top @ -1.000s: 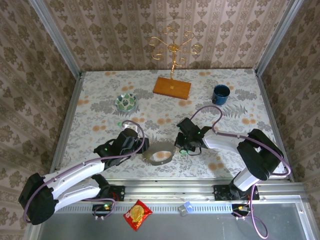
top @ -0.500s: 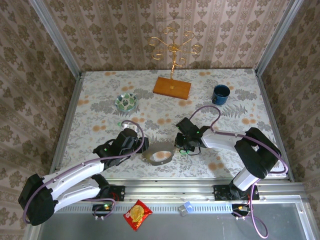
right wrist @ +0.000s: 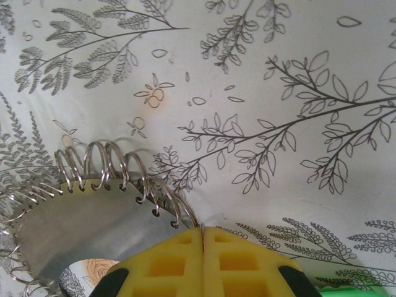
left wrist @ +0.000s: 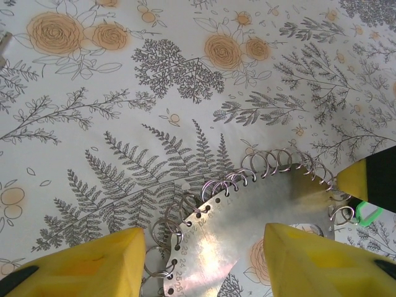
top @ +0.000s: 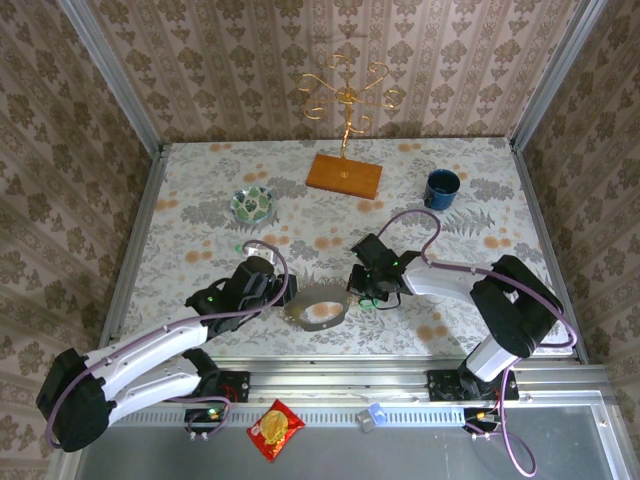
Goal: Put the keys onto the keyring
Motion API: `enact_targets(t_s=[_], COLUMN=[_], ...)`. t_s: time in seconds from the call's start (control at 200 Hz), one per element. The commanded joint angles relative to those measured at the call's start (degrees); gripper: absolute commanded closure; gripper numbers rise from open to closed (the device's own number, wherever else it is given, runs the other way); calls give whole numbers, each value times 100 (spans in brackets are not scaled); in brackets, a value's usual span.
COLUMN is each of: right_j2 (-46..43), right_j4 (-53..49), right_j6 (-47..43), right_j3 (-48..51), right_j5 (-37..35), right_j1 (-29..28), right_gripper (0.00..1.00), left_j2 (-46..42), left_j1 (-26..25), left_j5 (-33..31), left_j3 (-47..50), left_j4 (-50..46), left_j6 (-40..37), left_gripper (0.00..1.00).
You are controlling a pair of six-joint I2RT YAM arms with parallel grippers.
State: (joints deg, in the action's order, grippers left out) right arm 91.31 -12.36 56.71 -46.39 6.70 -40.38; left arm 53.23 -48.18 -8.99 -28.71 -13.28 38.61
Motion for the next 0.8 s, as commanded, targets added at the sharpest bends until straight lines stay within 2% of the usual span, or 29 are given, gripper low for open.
enact_targets(t_s=[0.0,0.19,0.46,0.665,0.795], right_j2=[-547,-1467,-1990,-1999,-1993], right_j4=[146,106,-985,-1291,-1396], right_j6=[-553,-2286,-4990,-6125,-6563], right_j3=[83,43,-859,-1346,-1469], right_j5=[-102,-105,162,661,901], right_j1=[22,30,24,22,22], right_gripper=[100,100,100,100,100], left_j2=[-225,-651,-1198,-1133,-1012], left_j1=[80,142,161,164,160], left_j5=[-207,-322,-172,270,766], left_j3=[-169,-247,-266,-397,-416], left_j4=[31,328,1155,1463,1594], left_j6=[-419,-1338,-3230,-4695,-5473], left_gripper=[47,46,45,45,50])
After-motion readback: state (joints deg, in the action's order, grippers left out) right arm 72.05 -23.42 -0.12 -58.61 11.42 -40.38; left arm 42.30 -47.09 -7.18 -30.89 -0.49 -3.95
